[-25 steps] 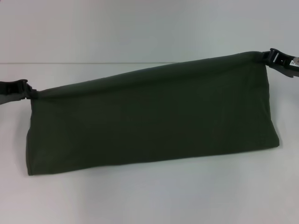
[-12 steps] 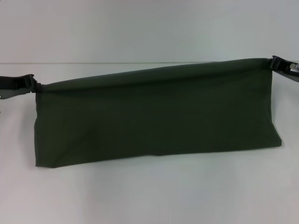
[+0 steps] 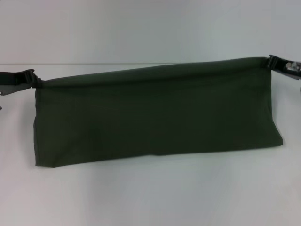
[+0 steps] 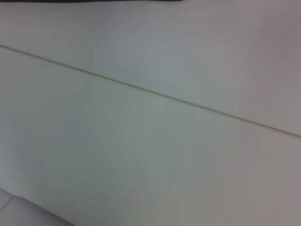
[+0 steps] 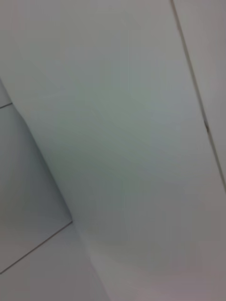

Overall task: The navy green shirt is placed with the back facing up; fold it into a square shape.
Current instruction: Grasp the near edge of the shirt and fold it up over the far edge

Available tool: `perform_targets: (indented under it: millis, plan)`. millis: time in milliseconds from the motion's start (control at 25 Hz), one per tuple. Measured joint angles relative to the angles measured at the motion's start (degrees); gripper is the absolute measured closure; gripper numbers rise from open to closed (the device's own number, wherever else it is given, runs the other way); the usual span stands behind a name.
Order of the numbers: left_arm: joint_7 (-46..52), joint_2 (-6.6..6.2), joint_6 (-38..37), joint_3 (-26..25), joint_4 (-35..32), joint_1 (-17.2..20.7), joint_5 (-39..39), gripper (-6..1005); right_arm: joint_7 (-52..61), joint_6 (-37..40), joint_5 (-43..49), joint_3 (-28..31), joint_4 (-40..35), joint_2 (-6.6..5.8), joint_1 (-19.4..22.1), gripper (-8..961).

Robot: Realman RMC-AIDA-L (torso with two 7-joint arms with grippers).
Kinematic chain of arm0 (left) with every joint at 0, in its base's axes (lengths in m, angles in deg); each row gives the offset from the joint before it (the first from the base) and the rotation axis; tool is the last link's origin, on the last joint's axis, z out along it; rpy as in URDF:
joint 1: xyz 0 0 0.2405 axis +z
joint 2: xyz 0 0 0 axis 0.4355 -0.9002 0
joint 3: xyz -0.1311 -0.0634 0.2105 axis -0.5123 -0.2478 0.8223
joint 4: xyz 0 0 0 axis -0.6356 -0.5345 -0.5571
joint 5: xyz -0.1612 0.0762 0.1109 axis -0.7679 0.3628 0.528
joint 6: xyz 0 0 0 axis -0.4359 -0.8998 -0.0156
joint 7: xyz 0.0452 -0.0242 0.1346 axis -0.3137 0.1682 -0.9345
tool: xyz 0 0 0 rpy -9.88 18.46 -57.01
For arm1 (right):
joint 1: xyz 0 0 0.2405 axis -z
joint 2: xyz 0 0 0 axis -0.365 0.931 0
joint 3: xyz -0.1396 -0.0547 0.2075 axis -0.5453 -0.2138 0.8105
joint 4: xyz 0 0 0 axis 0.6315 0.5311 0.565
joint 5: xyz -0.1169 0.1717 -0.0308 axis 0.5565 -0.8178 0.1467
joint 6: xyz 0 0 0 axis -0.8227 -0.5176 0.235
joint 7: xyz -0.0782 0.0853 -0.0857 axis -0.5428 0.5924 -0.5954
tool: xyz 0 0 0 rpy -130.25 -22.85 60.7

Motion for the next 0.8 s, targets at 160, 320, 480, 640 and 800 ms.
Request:
perform_targets:
  millis: [160, 320, 480, 640, 800]
  plan:
    - [0.2, 0.00, 0.7, -0.2, -0.1, 0.1, -0.2, 995, 0.1, 0.3, -0.2, 0.0, -0.1, -0.47, -0.5, 913]
    - [0.2, 0.00, 1.2, 0.0, 0.1, -0.3, 0.0, 991, 0.1, 0.0, 0.0, -0.1, 0.1, -0.57, -1.2, 913]
    - [0.2, 0.00, 1.5, 0.1, 0.1, -0.6, 0.0, 987, -0.1, -0.3, 0.4, -0.3, 0.7, -0.76, -1.9, 913]
    - [0.2, 0.18, 1.6, 0.1, 0.0, -0.8, 0.1, 962, 0.4, -0.8, 2.8, -1.2, 3.0, -1.92, -3.3, 865]
    - [0.3, 0.64, 2.4, 0.0, -0.1, -0.8, -0.3, 872, 0.3, -1.1, 4.5, -1.4, 4.0, -3.07, -4.0, 801]
